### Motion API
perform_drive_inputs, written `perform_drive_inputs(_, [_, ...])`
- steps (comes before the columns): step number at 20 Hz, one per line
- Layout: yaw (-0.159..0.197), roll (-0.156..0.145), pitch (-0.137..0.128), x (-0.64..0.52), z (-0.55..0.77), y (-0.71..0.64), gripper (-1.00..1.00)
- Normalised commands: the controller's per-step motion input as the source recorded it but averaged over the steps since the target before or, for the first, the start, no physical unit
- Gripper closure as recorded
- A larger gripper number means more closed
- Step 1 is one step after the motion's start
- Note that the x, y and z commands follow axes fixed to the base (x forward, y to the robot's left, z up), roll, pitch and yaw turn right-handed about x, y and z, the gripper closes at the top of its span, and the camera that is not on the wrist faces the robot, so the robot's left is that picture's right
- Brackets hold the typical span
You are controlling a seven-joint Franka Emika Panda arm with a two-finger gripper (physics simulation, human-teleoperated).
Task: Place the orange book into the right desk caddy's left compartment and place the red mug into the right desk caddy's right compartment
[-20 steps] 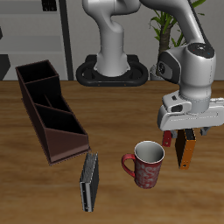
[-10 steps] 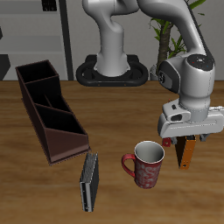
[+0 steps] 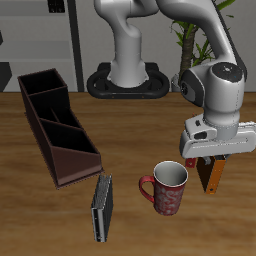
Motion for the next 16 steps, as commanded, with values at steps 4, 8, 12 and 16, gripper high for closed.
perform_drive_inputs(4, [-0.016,-0.01,-0.019,0.06,0.21,-0.07,1.0])
perform_drive_inputs(8, [-0.021,0.025,-0.051,-0.1,0.47,0.11,1.0])
perform_drive_inputs(12, [-0.007,0.023,-0.043,-0.16,0.4,0.12,1.0])
perform_drive_inputs(16, [-0.055,0.071,-0.006,-0.34,0.67,0.12,1.0])
